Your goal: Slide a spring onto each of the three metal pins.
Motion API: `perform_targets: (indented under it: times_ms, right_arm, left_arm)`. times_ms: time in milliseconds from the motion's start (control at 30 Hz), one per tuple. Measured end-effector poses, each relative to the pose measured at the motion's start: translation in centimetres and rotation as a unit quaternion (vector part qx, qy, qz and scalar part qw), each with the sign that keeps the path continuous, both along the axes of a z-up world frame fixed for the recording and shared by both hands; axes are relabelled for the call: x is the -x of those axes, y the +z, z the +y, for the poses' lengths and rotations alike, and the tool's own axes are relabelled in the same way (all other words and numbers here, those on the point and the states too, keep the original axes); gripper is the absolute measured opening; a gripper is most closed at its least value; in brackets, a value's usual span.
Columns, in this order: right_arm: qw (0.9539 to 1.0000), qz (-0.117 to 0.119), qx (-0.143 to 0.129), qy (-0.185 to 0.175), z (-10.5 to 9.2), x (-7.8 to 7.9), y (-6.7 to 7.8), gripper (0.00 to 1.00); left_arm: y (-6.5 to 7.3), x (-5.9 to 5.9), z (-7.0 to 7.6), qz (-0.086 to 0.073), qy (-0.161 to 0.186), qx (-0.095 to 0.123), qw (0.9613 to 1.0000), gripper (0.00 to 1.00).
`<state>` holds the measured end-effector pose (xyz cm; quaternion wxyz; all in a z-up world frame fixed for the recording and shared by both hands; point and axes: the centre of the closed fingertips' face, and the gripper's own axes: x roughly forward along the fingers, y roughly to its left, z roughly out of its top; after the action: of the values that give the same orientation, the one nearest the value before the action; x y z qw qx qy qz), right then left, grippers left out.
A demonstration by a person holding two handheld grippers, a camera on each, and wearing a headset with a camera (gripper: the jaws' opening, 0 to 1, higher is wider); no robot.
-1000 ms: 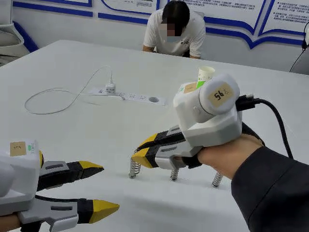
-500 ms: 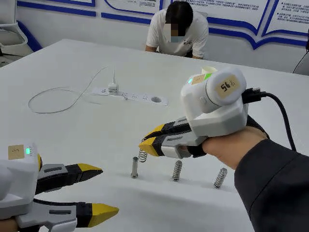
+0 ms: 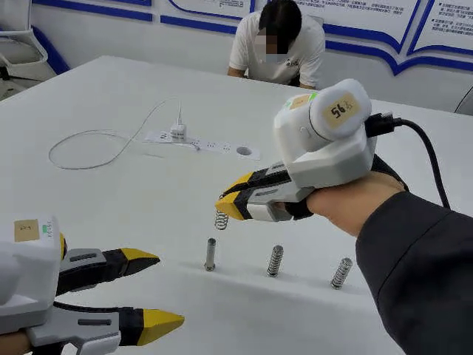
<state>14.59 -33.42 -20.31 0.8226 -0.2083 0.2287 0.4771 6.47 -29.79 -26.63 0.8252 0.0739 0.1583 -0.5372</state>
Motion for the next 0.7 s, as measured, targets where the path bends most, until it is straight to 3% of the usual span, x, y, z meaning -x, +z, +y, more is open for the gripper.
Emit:
perform_targets:
  times_ms: [233,700]
  right_arm:
    - [1.0,0.005,0.0,-0.001,0.3,-0.9,-0.4,0.11]
    - [0.9995,0.028,0.01,-0.008,0.4,-1.4,-3.1,0.11]
  left_arm:
    - [-0.1,-0.1,-0.1,0.002,-0.001,0.001,1.0,0.54]
    - [-0.1,-0.1,0.0,0.003,0.007,0.007,0.9999,0.54]
